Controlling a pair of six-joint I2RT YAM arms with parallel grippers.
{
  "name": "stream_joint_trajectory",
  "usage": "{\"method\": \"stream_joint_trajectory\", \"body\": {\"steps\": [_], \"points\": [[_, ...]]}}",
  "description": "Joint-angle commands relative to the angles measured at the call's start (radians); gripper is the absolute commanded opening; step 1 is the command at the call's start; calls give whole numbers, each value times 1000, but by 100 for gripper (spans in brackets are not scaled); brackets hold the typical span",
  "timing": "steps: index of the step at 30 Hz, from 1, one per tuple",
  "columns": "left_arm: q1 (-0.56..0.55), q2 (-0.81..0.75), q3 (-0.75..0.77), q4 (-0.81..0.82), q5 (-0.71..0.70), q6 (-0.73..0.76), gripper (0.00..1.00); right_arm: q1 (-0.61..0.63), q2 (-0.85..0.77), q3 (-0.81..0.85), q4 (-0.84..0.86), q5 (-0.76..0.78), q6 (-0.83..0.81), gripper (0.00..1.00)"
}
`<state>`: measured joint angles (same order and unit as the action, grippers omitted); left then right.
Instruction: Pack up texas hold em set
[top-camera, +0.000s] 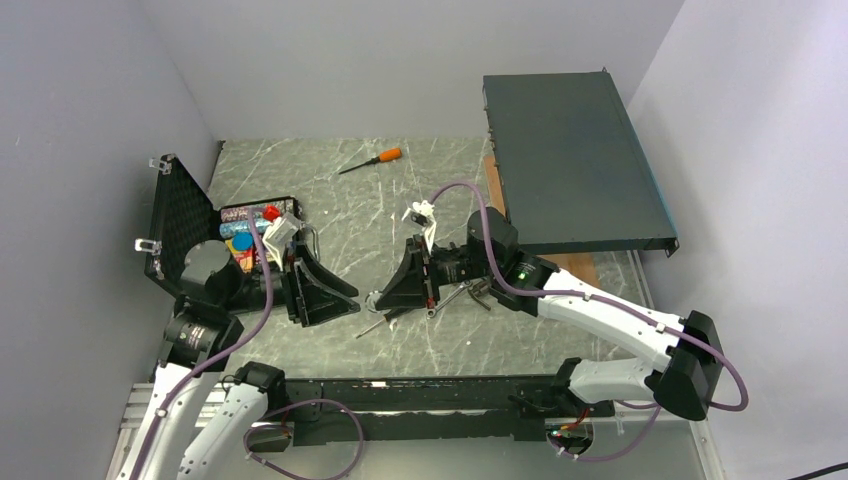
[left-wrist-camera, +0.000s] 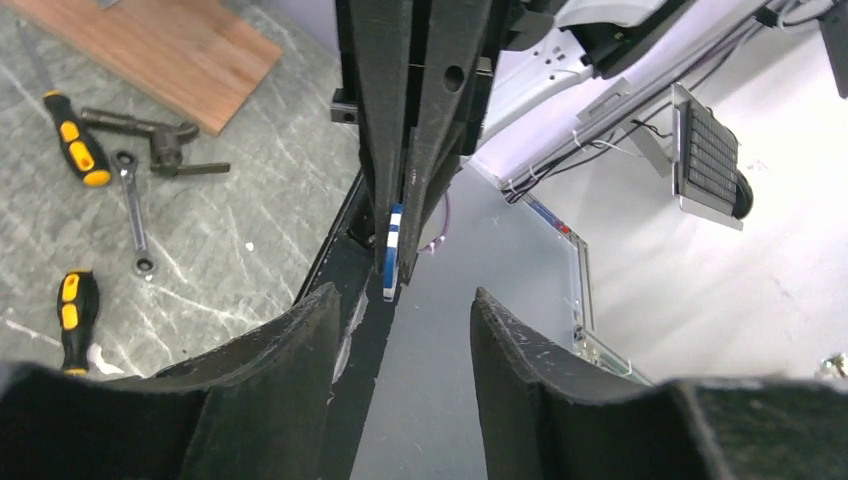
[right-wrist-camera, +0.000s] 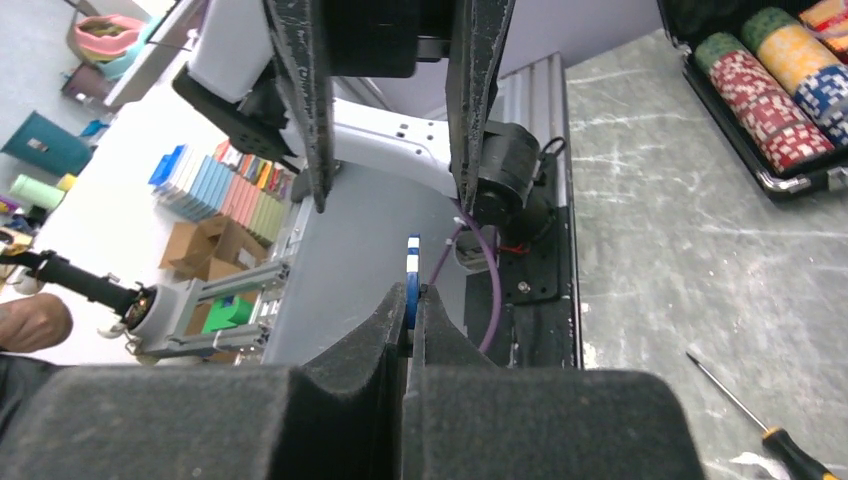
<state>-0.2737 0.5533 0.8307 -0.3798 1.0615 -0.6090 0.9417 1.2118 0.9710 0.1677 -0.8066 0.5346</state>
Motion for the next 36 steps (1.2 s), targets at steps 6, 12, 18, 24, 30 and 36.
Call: {"method": "stream_joint_trajectory", "body": {"steps": [6, 12, 18, 24, 30, 36], "points": [[1, -14, 17, 123, 127, -32, 48, -5, 12, 8, 210, -94, 75, 0], [1, -8, 4, 112, 117, -38, 44, -3, 35, 25, 227, -92, 85, 0], [1, -7, 6, 108, 94, -38, 34, 0, 61, 42, 245, -92, 94, 0], [1, 9, 30, 54, 81, -4, 35, 11, 73, 61, 236, -85, 82, 0], [1, 17, 35, 33, 84, 12, 29, 13, 81, 68, 238, -77, 81, 0], [0, 28, 60, -14, 67, 46, 21, 15, 94, 78, 249, -72, 88, 0]]}}
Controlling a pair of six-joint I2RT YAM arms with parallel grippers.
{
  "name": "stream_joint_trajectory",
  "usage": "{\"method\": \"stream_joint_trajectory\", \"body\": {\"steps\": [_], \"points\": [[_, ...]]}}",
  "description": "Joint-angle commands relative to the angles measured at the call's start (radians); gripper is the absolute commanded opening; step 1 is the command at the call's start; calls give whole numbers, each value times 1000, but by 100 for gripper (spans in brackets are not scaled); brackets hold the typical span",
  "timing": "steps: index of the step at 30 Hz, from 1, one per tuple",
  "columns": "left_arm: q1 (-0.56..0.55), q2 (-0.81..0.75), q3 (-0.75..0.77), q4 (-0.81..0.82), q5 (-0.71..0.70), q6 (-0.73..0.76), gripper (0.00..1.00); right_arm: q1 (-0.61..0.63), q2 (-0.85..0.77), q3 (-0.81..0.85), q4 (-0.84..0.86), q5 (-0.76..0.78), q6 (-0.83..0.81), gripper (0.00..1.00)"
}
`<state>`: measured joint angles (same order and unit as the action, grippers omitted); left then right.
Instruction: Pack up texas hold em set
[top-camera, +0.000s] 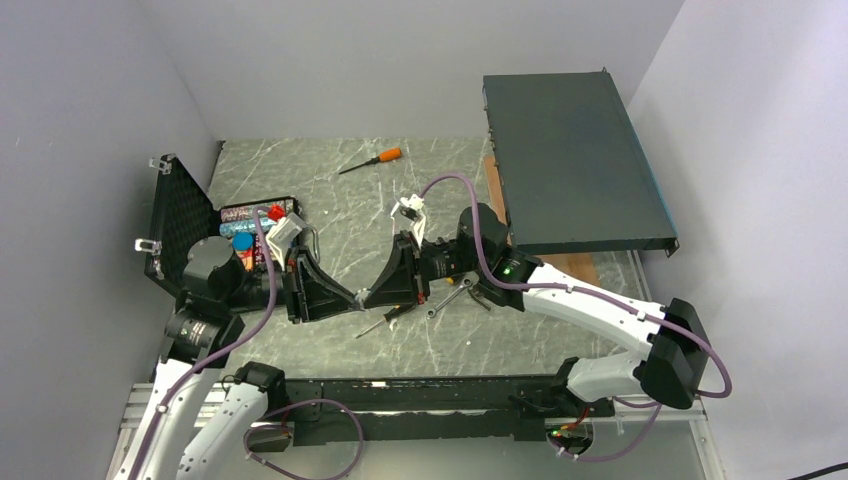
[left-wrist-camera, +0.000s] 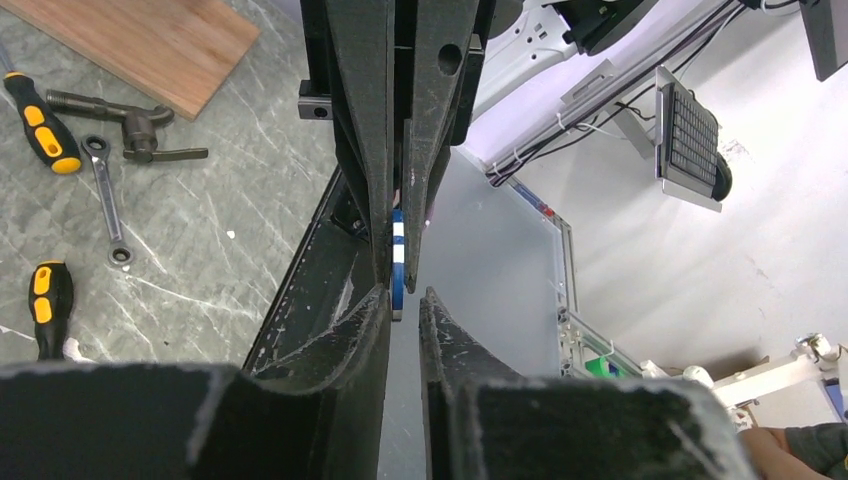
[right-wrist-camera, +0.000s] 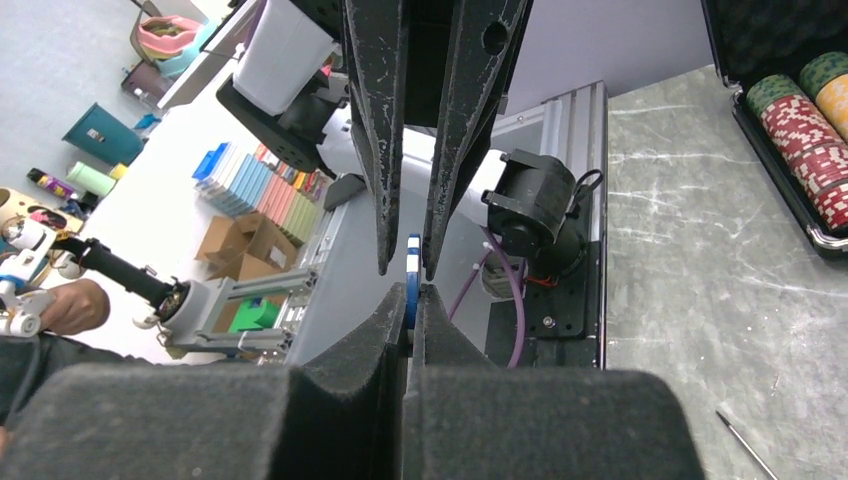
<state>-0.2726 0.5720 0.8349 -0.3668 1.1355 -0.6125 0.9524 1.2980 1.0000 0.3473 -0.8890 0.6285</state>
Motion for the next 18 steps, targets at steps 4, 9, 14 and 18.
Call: {"method": "stream_joint_trajectory", "body": {"steps": [4, 9, 14, 18], "points": [[-1, 15, 74, -68, -46, 72, 12, 6, 17, 52, 78, 7, 2, 0], [0, 13, 106, -137, -162, 99, 0, 7, 15, 49, 52, 21, -9, 3], [0, -6, 143, -223, -354, 98, 0, 1, -12, 33, -23, 77, -41, 61], [0, 0, 214, -345, -550, 95, 0, -30, -51, 11, -160, 222, -73, 100]]}}
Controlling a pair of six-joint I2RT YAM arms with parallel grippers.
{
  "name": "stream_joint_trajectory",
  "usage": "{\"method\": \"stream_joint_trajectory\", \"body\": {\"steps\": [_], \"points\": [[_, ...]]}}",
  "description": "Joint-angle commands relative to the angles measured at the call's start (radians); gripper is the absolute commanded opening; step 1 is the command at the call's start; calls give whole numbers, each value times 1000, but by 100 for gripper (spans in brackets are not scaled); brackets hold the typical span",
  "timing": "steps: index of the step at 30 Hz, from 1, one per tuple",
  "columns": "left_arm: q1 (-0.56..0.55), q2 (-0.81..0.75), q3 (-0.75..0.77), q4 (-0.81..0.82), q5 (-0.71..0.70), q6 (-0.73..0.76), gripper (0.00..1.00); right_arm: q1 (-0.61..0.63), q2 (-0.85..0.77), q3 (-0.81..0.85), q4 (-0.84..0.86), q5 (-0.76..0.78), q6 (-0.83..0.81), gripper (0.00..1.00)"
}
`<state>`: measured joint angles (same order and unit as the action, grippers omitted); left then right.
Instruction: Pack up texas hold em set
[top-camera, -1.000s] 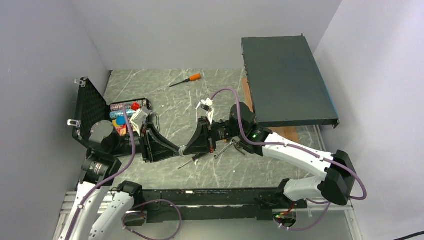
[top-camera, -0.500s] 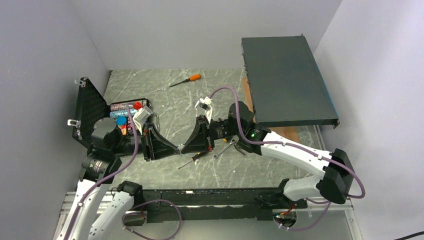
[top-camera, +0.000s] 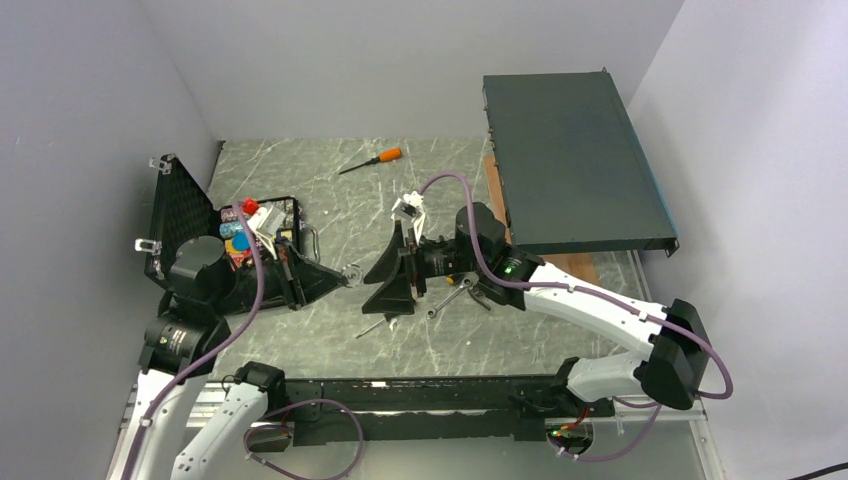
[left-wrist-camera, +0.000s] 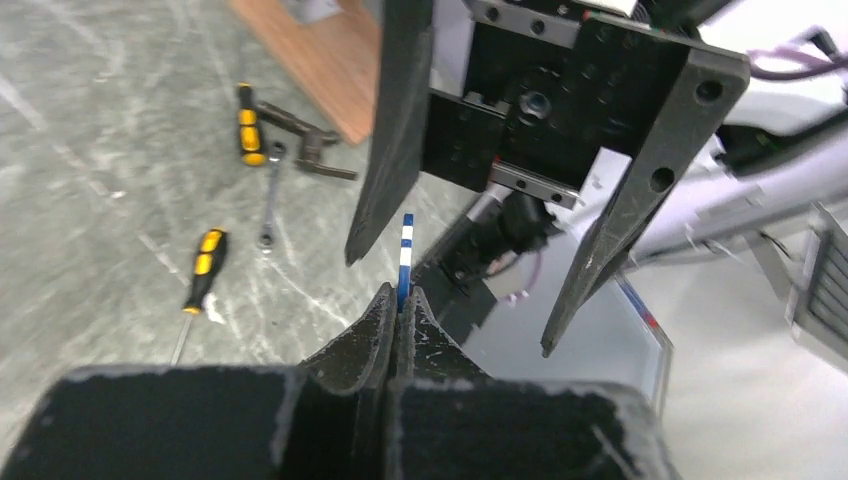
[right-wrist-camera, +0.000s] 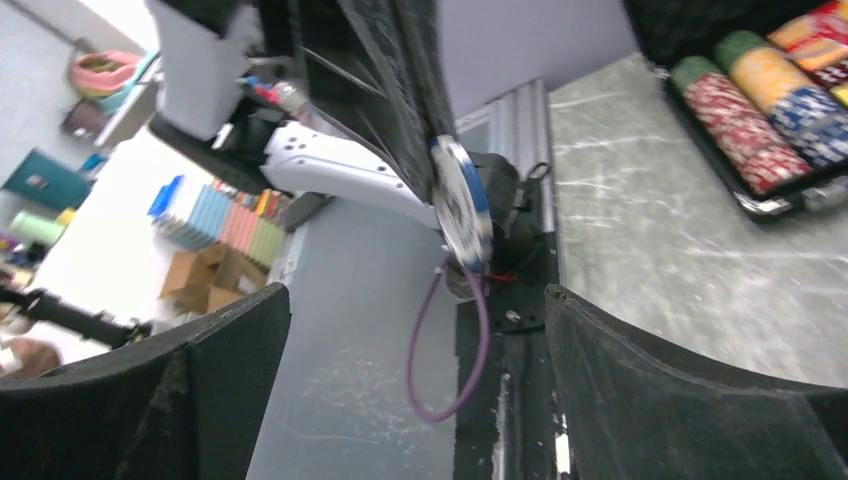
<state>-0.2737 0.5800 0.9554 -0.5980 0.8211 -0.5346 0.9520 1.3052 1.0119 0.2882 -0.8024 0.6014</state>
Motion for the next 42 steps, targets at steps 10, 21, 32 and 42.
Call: {"method": "stream_joint_trajectory", "body": {"steps": [10, 21, 32, 42], "points": [[2, 235, 137, -475, -836, 34, 0, -48, -93, -11, -375, 485, -108, 100], [16, 499, 25, -234, -1226, 325, 0, -48, -140, -42, -410, 499, -131, 100], [73, 787, 96, -145, -1269, 332, 0, -48, -196, -76, -444, 510, -149, 100], [151, 848, 78, -116, -1118, 311, 0, -48, -200, -77, -429, 489, -140, 100]]}}
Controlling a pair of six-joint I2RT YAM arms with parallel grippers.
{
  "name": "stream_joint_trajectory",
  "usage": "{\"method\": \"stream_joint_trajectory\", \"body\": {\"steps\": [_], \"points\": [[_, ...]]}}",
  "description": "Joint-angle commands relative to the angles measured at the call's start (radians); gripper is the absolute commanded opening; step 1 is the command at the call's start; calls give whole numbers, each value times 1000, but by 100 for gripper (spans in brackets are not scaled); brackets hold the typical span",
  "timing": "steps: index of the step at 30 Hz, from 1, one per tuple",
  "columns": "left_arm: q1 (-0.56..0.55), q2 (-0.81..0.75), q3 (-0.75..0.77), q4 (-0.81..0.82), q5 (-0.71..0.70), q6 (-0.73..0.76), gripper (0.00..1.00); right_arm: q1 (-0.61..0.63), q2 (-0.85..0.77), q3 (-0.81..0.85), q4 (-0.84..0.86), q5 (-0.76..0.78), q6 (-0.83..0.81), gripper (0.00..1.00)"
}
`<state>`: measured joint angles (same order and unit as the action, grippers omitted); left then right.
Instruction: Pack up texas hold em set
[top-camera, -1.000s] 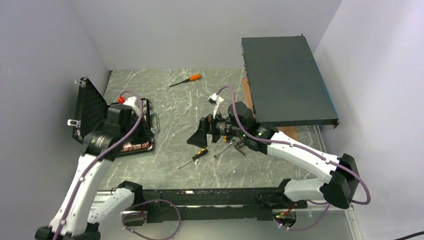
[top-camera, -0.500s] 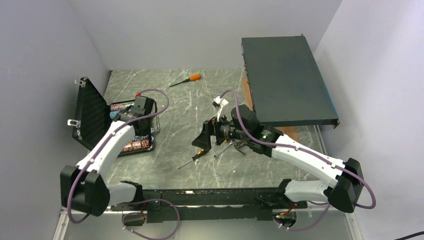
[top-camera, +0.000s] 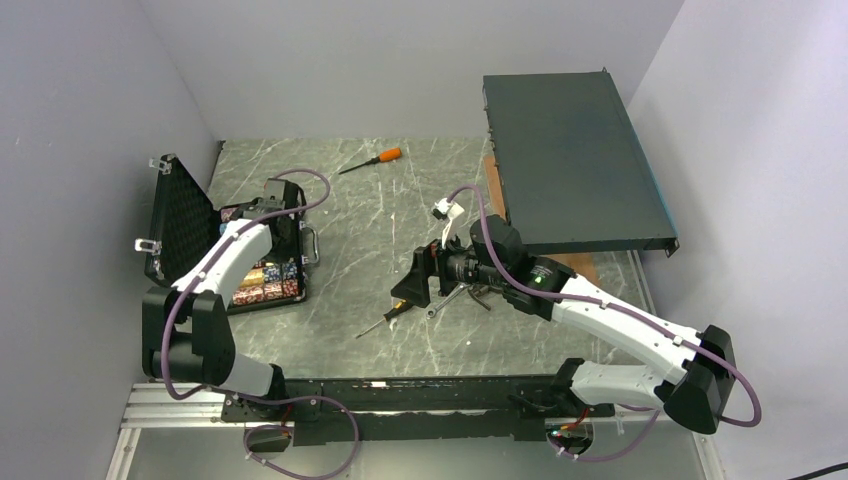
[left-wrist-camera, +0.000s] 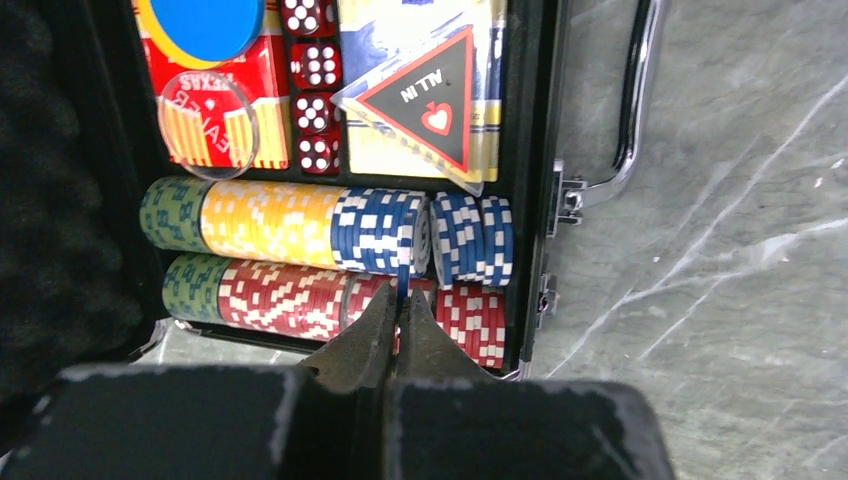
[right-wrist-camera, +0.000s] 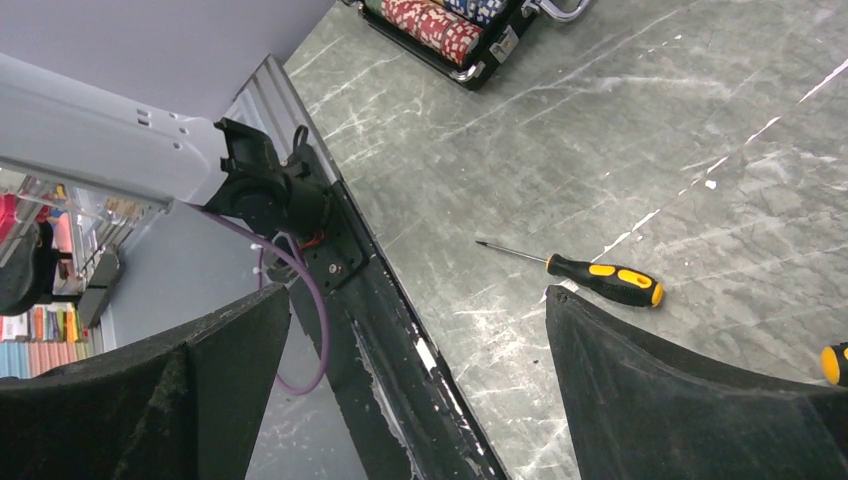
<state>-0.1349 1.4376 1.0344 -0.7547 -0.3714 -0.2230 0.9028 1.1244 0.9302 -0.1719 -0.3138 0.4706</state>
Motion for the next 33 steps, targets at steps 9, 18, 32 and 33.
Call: {"method": "stream_joint_trajectory", "body": {"steps": [9, 18, 32, 33], "points": [[15, 0, -25, 44, 89, -13, 0, 1, 7, 6, 48, -17, 2, 100], [31, 141, 69, -77, 50, -58, 0, 1, 23, 3, 72, -32, 13, 100], [41, 119, 90, -69, 22, -85, 45, 1, 35, -8, 89, -47, 22, 100], [41, 121, 91, -66, 34, -83, 48, 1, 36, -9, 93, -50, 23, 100]]}}
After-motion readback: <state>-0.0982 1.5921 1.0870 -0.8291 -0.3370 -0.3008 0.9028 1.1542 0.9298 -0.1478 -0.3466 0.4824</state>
